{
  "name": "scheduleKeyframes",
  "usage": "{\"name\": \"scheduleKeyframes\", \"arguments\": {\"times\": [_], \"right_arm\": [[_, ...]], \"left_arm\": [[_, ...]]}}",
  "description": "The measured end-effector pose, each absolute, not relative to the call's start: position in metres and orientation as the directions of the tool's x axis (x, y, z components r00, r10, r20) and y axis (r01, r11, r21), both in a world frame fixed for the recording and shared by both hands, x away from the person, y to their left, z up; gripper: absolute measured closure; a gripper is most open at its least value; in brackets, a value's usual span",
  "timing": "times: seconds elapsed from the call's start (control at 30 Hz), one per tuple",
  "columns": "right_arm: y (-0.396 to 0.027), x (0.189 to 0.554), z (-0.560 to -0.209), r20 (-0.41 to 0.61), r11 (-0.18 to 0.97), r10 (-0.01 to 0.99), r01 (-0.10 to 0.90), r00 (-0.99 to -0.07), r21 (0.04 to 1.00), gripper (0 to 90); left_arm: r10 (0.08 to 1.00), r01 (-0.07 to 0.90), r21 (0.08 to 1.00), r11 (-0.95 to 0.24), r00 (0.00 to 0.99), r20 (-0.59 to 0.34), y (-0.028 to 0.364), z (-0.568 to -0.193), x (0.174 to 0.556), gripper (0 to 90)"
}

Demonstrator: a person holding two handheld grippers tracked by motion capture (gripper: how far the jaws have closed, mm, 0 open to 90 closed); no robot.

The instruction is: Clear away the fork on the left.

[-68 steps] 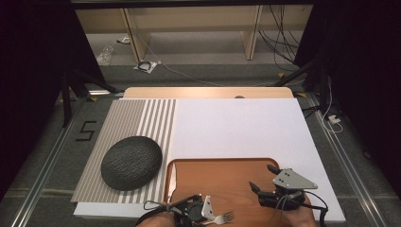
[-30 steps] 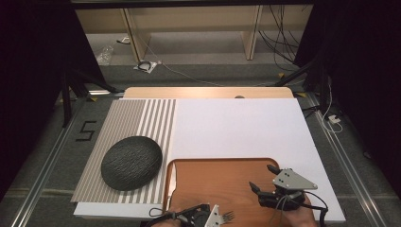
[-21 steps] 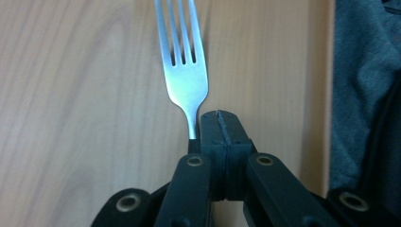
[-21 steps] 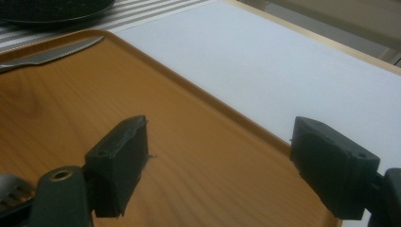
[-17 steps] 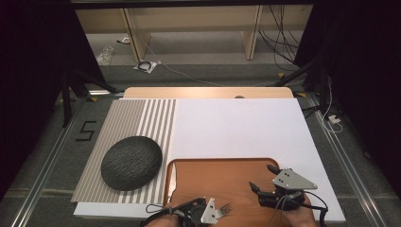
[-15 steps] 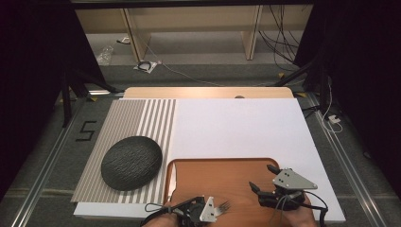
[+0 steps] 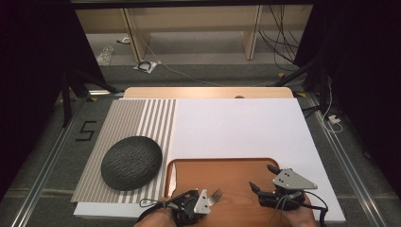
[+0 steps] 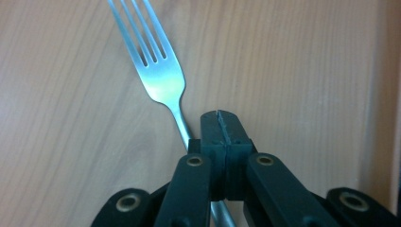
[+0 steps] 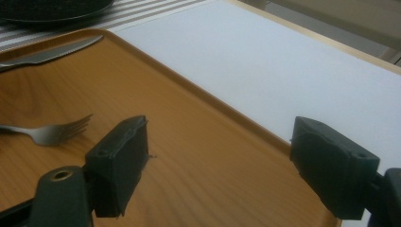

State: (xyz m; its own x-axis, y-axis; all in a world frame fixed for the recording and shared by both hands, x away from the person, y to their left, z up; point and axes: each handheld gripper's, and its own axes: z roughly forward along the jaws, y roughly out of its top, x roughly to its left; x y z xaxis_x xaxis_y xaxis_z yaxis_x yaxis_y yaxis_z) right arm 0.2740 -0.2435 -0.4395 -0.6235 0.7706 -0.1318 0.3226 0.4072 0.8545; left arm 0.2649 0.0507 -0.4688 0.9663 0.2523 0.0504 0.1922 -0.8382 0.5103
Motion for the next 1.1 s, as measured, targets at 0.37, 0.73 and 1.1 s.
{"name": "scheduleKeyframes", "arguments": {"times": [0.37,0.73,1.1], "right_arm": [[-0.243,0.274,-0.440,-0.133,0.407,0.770,0.320,-0.624,0.855,21.3],[-0.243,0.273,-0.439,-0.135,0.412,0.768,0.321,-0.626,0.853,21.5],[-0.241,0.273,-0.440,-0.164,0.440,0.757,0.308,-0.632,0.844,22.9]], "left_arm": [[0.302,0.221,0.504,-0.835,0.950,0.083,0.065,-0.469,0.275,89.2],[0.326,0.241,0.501,-0.831,0.941,0.089,0.074,-0.469,0.281,89.2],[0.331,0.246,0.503,-0.829,0.940,0.084,0.078,-0.469,0.283,89.1]]}}
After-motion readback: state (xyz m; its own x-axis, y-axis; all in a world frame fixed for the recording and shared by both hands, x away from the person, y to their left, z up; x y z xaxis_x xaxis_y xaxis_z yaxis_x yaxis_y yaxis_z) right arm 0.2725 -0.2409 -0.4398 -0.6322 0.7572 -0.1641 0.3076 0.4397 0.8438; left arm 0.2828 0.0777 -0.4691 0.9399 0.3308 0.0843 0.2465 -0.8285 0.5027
